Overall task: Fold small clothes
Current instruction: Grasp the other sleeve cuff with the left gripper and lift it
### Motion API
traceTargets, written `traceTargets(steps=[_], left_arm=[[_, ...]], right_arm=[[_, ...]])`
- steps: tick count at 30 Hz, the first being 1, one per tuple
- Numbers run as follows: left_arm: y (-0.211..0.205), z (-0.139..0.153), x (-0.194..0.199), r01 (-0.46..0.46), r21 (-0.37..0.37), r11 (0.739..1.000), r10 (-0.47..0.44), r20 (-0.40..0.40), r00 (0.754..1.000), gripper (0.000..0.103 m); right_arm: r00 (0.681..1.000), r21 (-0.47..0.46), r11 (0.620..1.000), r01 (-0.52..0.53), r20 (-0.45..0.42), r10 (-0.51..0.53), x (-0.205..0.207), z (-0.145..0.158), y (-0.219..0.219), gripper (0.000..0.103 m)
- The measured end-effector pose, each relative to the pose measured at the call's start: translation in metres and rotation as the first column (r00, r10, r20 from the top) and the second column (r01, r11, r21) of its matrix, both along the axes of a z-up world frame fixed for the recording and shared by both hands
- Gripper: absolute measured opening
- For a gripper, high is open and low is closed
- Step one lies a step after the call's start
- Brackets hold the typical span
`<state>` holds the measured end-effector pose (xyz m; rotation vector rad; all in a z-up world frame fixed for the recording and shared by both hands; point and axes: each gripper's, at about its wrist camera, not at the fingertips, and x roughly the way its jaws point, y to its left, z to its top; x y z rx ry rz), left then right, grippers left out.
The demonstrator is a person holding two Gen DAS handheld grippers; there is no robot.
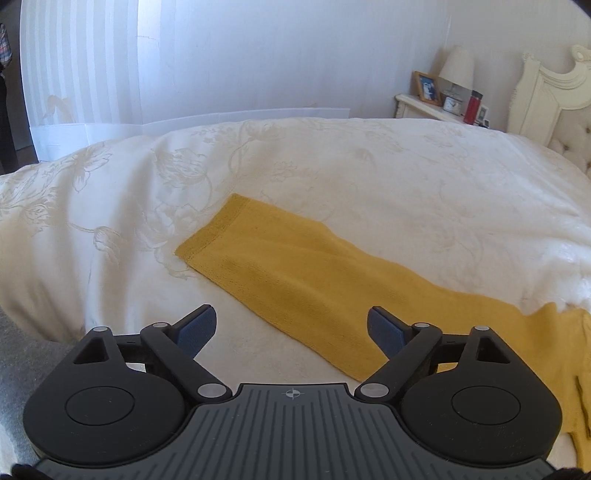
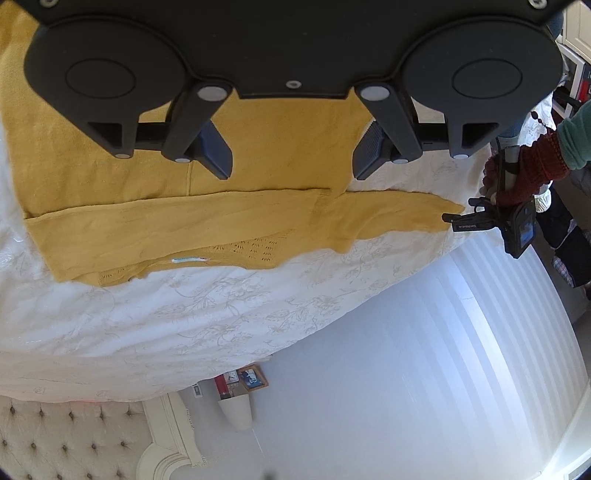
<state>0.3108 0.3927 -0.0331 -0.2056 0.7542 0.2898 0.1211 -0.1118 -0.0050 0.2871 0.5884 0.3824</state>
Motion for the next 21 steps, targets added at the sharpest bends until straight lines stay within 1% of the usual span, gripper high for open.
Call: traceTargets(steps=[5,7,12,16,17,18,20,21], left_arm=[[0.016,-0.016,0.013,-0.036,0.014,0.999,0.036,-0.02,0.999,0.089],[0.021,-0.022,0.015,-0.052,-0.002,0.999,0.052,-0.009,0.999,0.089],[0.036,-0.029,0.022,-0.103,-0.083,0.991,0.106,0.037,0.994,0.09],[0.04,-0.028,0.03,-0.128,-0.092,0.987,0.134,0.056,0.989,0.089],[0.039,-0.027,0.032,-0.129,-0.091,0.987,0.135,0.061,0.989,0.083],[0.037,-0.025,0.032,-0.12,-0.082,0.989,0.126,0.073,0.989,0.049],[0.032,-0.02,0.035,-0.111,-0.056,0.992,0.114,0.062,0.992,0.006],[0.029,-0.016,0.036,-0.081,-0.063,0.995,0.085,0.064,0.994,0.006]], right_arm=[[1.0,-0.001,1.0,-0.004,-0.019,0.004,0.009,-0.009,0.005,0.075],[1.0,0.003,1.0,0.001,-0.028,-0.001,0.013,-0.013,0.006,0.075],[0.999,0.003,1.0,0.007,-0.041,-0.006,0.02,-0.019,0.01,0.075],[0.999,-0.011,1.0,0.008,-0.051,-0.009,0.024,-0.024,0.013,0.075],[0.999,-0.014,1.0,0.01,-0.053,-0.01,0.025,-0.025,0.014,0.075],[0.998,-0.017,1.0,0.012,-0.055,-0.013,0.025,-0.026,0.014,0.075],[0.998,-0.024,1.0,0.018,-0.058,-0.019,0.026,-0.028,0.015,0.075],[0.998,-0.026,0.999,0.019,-0.06,-0.021,0.025,-0.028,0.014,0.075]])
